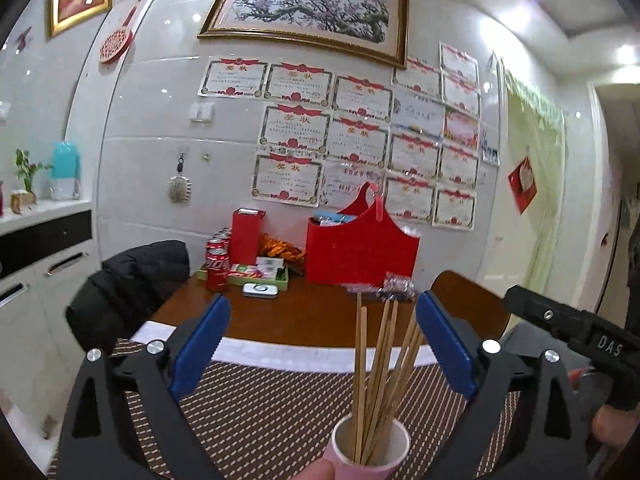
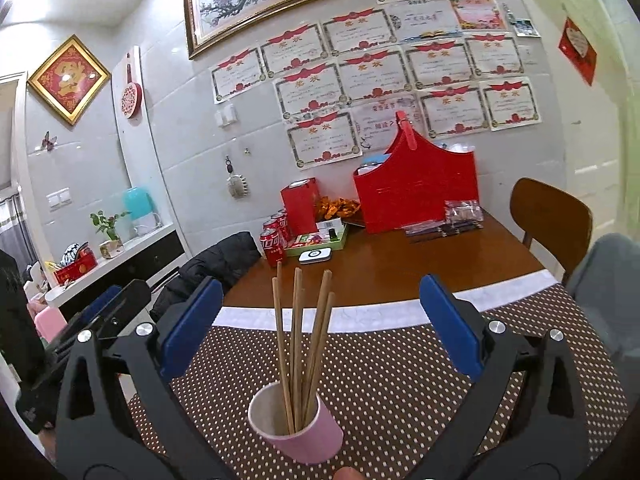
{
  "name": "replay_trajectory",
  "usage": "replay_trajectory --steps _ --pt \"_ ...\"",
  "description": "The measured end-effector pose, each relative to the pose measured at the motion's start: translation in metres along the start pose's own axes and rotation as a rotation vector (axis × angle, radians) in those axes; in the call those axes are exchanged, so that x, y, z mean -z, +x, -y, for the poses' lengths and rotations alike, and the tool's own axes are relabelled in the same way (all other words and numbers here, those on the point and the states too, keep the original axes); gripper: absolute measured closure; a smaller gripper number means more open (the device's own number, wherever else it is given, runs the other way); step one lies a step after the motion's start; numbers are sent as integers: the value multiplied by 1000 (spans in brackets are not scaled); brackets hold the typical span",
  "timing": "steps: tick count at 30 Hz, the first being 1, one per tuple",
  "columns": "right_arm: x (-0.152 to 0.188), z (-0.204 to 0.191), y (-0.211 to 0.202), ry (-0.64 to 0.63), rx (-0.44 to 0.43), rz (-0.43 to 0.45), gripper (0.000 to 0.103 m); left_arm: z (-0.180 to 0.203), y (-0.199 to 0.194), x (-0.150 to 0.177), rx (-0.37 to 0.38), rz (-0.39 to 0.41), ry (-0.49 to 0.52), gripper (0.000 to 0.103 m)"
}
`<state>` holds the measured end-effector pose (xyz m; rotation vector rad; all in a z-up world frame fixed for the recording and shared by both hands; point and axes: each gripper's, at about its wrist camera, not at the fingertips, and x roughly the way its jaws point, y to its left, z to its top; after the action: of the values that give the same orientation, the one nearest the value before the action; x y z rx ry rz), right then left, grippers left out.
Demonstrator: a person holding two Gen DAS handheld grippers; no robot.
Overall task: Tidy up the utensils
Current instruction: 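Open the right tool to release the chopstick into the pink cup, then move the right tool back over the chopstick pile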
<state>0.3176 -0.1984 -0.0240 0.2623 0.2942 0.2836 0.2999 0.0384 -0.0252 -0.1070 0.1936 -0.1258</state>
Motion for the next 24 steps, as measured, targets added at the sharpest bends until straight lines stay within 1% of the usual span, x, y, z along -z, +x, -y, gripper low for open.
replay_trajectory --steps 4,8,12,16,20,24 --pt "2 3 -28 1 34 0 6 9 -25 -5 -32 -36 48 10" --pt "6 4 -53 0 60 -4 6 15 -47 -8 -40 -79 68 10" --pt "10 3 -79 -13 85 -11 6 21 -68 -7 -44 -102 93 10" --pt "16 2 -101 -20 109 -24 6 25 -87 -4 -43 -129 108 10" --pt "26 -3 -124 -24 112 -37 6 27 -104 3 -45 -145 117 10" --pt "33 -9 -135 -38 124 -57 6 27 -122 14 -57 -165 133 10"
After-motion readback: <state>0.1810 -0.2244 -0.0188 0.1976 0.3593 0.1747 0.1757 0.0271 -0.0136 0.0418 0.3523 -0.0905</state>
